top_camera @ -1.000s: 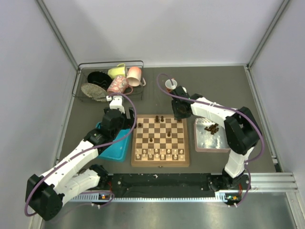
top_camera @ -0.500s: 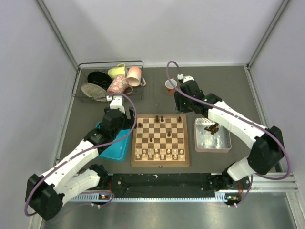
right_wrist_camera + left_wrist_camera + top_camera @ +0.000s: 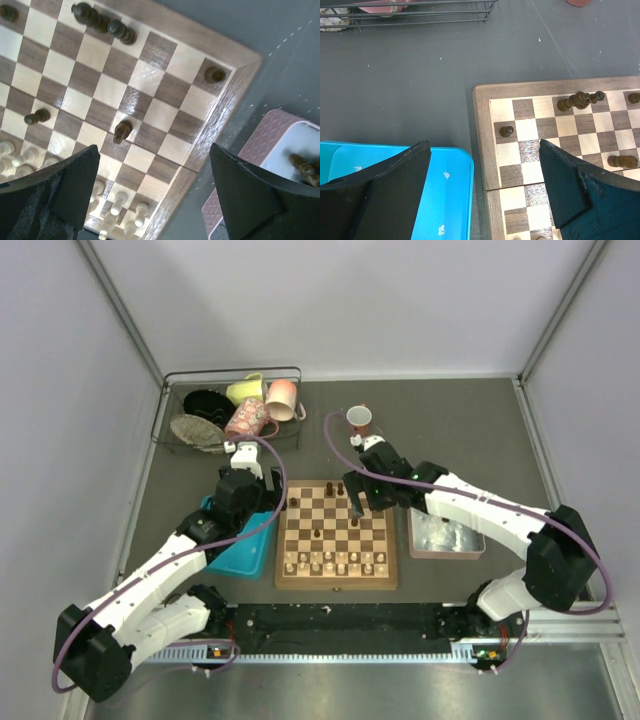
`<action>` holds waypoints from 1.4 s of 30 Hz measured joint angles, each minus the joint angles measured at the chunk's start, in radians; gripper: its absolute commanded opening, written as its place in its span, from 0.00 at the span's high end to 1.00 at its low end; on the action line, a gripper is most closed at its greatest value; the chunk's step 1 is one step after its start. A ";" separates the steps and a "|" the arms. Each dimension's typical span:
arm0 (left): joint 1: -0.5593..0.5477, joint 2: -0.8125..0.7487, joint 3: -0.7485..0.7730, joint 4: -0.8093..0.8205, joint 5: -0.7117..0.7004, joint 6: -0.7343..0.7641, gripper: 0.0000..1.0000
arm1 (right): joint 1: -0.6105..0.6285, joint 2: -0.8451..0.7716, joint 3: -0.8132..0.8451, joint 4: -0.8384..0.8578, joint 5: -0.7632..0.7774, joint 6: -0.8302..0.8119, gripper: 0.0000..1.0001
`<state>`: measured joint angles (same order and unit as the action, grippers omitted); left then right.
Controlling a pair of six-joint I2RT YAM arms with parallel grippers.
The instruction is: Set up the chess pieces on the board
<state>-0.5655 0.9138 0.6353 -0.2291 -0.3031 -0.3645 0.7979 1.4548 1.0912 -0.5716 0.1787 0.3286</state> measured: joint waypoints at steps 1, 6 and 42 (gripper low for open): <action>0.000 0.000 0.000 -0.002 0.000 0.000 0.07 | 0.003 -0.005 -0.012 0.003 -0.013 0.009 0.27; 0.000 0.000 0.000 -0.004 0.000 0.000 0.07 | 0.005 -0.008 -0.019 0.024 -0.069 0.054 0.49; 0.000 0.000 -0.012 -0.003 0.001 0.000 0.07 | 0.040 0.160 -0.009 0.055 -0.094 0.233 0.88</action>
<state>-0.5655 0.9134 0.6235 -0.2325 -0.3023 -0.3645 0.8379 1.6146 1.0821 -0.5167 0.0849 0.5613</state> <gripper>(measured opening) 0.935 0.152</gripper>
